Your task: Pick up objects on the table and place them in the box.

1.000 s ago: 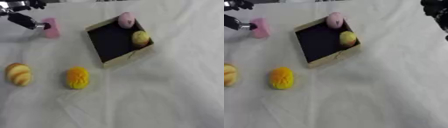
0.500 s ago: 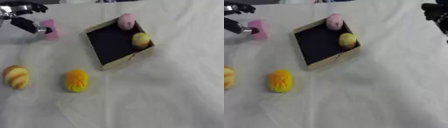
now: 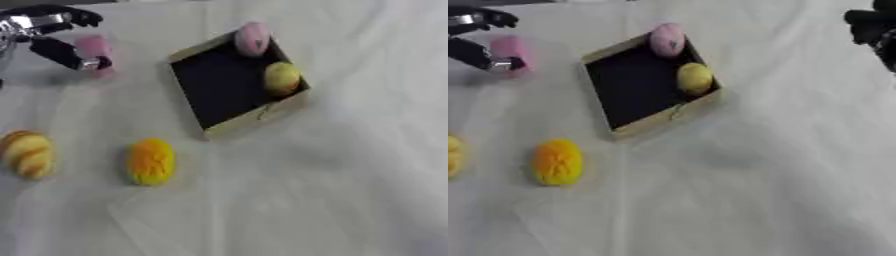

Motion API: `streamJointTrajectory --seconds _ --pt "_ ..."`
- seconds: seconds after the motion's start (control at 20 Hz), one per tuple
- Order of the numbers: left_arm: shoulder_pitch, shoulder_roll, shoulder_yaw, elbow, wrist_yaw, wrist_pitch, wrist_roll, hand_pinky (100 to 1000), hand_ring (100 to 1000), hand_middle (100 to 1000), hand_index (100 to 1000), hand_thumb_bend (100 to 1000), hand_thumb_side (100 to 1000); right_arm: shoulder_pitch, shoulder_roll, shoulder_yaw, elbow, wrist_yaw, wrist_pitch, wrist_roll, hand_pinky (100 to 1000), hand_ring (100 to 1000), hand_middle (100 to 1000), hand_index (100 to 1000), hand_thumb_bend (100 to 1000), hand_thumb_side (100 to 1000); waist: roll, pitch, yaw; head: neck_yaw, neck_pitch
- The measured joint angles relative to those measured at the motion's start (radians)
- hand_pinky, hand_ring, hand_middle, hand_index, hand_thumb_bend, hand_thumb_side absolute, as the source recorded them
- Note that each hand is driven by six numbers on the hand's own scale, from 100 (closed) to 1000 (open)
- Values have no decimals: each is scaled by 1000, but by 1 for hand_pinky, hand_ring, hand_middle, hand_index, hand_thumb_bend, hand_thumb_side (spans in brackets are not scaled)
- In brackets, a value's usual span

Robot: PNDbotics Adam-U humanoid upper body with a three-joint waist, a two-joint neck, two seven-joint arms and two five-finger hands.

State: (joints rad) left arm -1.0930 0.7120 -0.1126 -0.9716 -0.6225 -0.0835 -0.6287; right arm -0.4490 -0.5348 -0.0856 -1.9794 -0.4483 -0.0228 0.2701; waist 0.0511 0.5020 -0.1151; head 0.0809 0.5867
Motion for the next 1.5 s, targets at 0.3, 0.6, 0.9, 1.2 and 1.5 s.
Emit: streamJointTrajectory --seconds 0.3,0.6,0.9,1.2,1.5 --pt "-1 0 6 10 -21 0 0 1000 1000 927 996 425 300 0 2 0 0 10 0 0 1000 913 584 799 100 529 0 17 2 2 0" --pt "-7 0 14 16 -39 6 5 1000 1000 925 997 416 260 0 2 0 0 16 2 3 1000 914 583 799 100 528 0 25 4 4 -3" --pt "-7 0 25 19 -42 19 19 992 1000 872 983 294 148 1 2 0 0 17 4 5 1000 914 583 800 100 528 0 25 5 4 -7" --pt "-9 0 25 20 -7 52 24 856 887 728 884 100 240 10 3 0 0 20 6 7 1000 915 583 800 100 527 0 25 4 4 -7" --pt "-14 0 18 -1 25 100 29 567 513 390 576 100 245 11 11 0 0 21 10 6 1000 915 584 800 100 526 0 25 0 4 -7"
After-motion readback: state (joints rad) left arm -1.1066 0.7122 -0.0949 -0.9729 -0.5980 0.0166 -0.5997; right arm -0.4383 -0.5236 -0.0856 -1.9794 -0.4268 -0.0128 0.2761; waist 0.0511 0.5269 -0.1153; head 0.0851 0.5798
